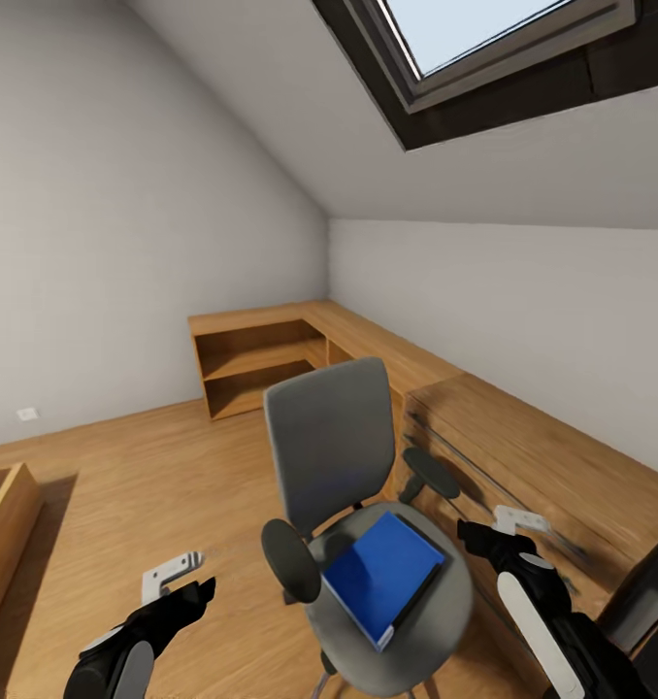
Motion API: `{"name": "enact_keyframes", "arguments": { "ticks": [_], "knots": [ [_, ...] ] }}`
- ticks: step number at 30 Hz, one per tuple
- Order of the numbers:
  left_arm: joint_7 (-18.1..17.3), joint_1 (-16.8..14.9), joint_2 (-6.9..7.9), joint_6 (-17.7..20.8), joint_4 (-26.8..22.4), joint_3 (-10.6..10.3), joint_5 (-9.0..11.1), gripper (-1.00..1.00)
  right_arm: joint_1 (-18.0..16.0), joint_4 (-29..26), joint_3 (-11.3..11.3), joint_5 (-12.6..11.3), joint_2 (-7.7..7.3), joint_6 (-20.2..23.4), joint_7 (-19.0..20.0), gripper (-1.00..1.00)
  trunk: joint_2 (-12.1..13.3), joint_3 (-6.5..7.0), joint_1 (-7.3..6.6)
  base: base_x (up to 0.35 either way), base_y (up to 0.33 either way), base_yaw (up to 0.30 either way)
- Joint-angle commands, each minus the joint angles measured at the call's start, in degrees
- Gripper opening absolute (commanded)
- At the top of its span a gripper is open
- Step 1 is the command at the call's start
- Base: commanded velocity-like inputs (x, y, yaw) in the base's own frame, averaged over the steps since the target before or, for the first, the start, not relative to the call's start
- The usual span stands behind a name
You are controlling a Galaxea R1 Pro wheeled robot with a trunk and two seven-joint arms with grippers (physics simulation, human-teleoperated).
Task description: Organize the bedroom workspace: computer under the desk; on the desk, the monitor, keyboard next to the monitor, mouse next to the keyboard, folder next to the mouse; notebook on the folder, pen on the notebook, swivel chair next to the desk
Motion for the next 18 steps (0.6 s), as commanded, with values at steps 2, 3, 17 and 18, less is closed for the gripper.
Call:
{"name": "enact_keyframes", "arguments": {
  "ticks": [2,3,17,18],
  "knots": [
    [0.43,-0.04,-0.04,0.23,-0.11,0.13,0.58,1.00,-0.05,-0.08,0.47,-0.48,-0.07,0.08,-0.50,1.00,-0.04,-0.09,0.00,0.000,0.000,0.081],
    [0.41,-0.05,-0.04,0.23,-0.12,0.15,0.57,1.00,-0.05,-0.08,0.63,-0.46,-0.07,0.08,-0.48,1.00,-0.04,-0.10,0.00,0.000,0.000,0.057],
    [0.40,-0.04,-0.04,0.23,-0.15,0.55,0.58,1.00,-0.05,-0.08,2.39,0.47,-0.07,0.07,-0.52,1.00,-0.04,-0.12,0.00,0.000,0.000,0.013],
    [0.41,-0.04,-0.04,0.23,-0.15,0.55,0.59,1.00,-0.05,-0.08,2.42,0.51,-0.07,0.05,-0.53,1.00,-0.04,-0.12,0.00,0.000,0.000,0.001]
  ]
}}
